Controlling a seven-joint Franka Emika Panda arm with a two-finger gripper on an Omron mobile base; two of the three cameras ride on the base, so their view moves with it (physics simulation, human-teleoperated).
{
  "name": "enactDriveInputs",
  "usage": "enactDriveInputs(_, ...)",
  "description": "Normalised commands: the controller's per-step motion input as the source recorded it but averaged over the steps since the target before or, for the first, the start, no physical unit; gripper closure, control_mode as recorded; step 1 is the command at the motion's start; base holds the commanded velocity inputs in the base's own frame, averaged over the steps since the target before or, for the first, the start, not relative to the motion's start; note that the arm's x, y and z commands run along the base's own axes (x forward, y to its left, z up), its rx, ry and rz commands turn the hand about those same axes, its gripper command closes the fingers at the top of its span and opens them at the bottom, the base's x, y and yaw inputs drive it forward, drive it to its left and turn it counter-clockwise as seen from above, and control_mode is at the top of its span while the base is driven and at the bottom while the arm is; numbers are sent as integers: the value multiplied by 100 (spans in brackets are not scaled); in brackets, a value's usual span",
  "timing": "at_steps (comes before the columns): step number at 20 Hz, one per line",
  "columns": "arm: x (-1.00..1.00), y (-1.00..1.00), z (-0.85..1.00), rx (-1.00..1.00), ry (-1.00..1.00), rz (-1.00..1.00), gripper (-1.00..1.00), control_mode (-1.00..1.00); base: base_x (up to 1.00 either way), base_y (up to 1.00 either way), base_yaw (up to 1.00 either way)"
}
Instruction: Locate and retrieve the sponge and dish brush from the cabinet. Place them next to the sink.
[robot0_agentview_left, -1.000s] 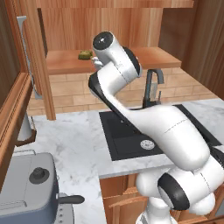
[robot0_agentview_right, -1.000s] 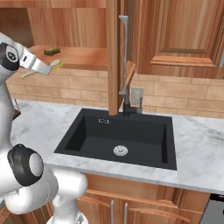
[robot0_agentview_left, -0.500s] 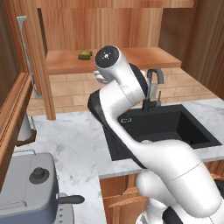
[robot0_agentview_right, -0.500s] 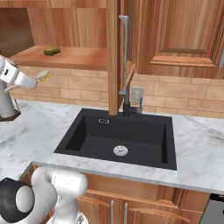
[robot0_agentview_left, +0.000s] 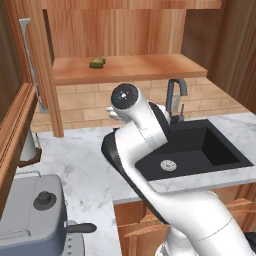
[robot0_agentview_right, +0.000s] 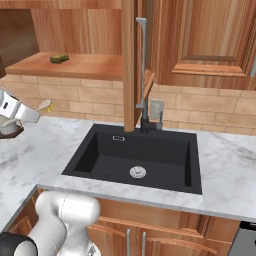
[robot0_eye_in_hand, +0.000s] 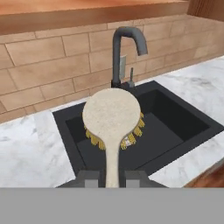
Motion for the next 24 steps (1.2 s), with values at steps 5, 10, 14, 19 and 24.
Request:
enactDriveInputs(5, 8, 11, -45, 1, 4, 23, 100, -100, 0, 0, 0)
enactDriveInputs(10, 18, 16, -45, 0, 10, 26, 100, -100, 0, 0, 0)
enactDriveInputs(14, 28, 19, -40, 0, 17, 22, 100, -100, 0, 0, 0)
enactDriveInputs(19, 45, 2, -21, 0, 5, 4, 100, -100, 0, 0, 0)
enactDriveInputs(24, 51, 0, -31, -1, 1, 3, 100, -100, 0, 0, 0)
